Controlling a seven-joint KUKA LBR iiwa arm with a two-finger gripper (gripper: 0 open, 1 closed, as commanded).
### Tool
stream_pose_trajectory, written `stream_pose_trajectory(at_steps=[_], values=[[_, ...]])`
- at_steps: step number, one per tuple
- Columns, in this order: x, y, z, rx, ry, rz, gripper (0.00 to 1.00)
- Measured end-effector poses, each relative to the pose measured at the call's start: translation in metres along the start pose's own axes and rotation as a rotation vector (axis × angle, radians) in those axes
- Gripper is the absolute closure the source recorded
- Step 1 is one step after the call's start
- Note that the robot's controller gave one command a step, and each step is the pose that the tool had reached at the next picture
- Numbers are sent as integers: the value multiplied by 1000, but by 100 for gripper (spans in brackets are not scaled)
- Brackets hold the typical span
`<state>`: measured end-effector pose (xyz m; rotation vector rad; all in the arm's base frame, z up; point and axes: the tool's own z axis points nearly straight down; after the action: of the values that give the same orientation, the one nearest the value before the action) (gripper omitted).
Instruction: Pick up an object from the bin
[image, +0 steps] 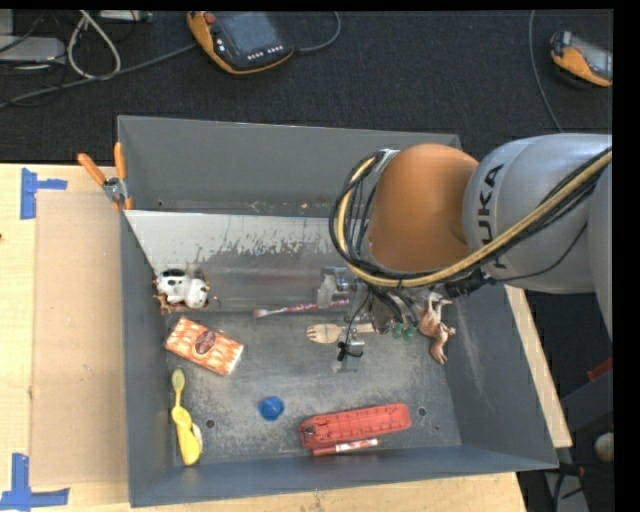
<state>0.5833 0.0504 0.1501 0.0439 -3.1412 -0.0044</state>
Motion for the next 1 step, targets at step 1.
stream_pose_trajectory(at_steps=[1], values=[[3,-29,20,1,-4,15,0]])
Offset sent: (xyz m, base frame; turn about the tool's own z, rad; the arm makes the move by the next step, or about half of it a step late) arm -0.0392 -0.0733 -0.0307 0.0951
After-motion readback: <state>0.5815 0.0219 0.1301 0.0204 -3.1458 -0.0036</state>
